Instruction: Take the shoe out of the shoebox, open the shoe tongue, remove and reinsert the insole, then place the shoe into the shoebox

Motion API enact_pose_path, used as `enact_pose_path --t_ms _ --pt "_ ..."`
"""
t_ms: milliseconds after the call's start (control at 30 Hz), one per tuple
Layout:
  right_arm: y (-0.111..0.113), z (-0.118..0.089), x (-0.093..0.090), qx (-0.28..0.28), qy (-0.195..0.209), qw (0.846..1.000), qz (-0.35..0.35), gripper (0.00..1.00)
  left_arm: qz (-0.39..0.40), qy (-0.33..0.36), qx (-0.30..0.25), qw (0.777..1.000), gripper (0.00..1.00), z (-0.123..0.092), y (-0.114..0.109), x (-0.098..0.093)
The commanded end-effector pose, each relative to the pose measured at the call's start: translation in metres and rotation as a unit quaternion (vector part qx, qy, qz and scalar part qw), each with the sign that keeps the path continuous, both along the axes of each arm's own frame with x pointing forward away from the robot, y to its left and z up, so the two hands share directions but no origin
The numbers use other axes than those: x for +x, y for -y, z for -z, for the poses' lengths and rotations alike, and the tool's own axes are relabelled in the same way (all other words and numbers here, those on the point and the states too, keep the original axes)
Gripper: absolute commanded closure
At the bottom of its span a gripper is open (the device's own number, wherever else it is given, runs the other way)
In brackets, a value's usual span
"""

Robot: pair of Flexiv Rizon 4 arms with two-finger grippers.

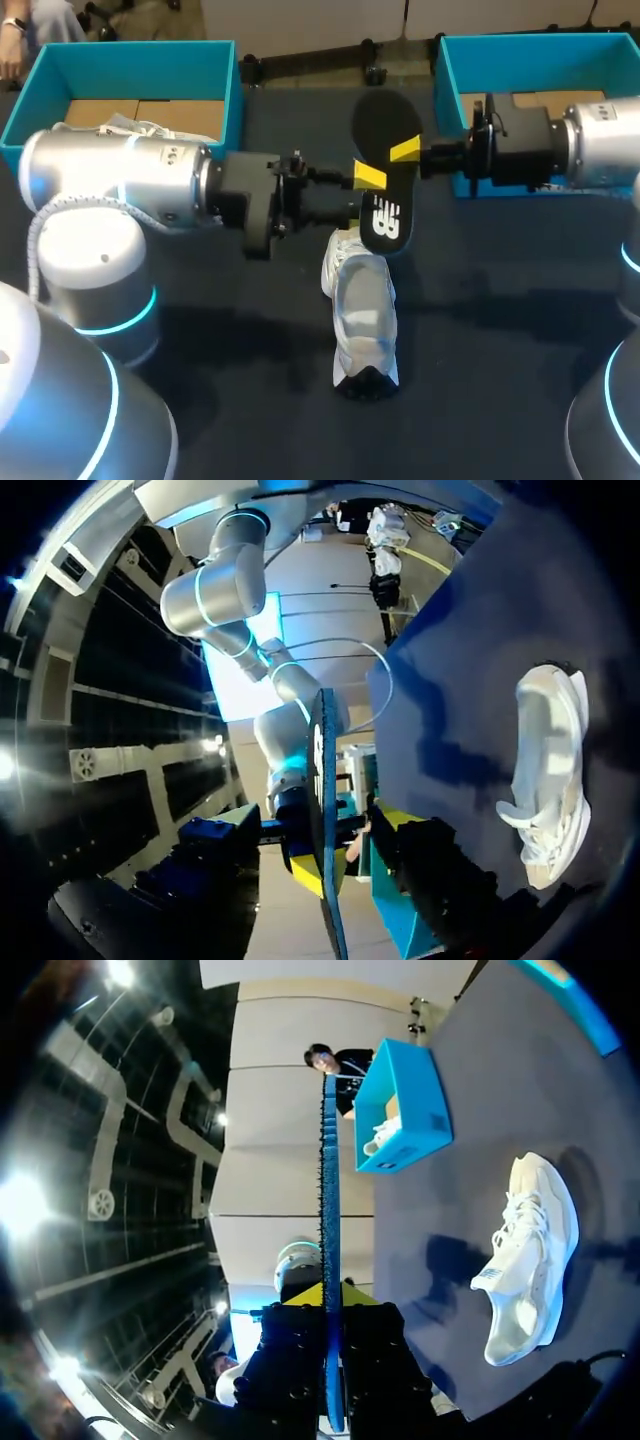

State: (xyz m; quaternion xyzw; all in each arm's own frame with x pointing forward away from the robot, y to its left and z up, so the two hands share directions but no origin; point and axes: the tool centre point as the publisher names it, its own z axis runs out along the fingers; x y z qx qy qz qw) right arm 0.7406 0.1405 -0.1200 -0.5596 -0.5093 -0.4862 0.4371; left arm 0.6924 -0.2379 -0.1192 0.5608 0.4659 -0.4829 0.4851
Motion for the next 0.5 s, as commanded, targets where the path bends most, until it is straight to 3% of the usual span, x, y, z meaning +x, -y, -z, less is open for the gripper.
enact_pose_path --t_ms 33,267,500 --pt "0.005 0.006 -0.001 -0.002 -0.006 1.0 0.0 1.0 0.008 -0.009 0.054 0.998 0.0 -0.003 -0.029 0.002" --pt "0.01 0.02 -0.002 0.002 -0.016 1.0 0.003 1.0 -0.003 -0.035 0.154 0.987 0.0 -0.008 -0.049 0.008" --pt "0.01 0.032 -0.003 0.011 -0.022 1.0 0.002 1.0 -0.038 -0.071 0.24 0.967 0.0 -0.025 -0.05 0.017"
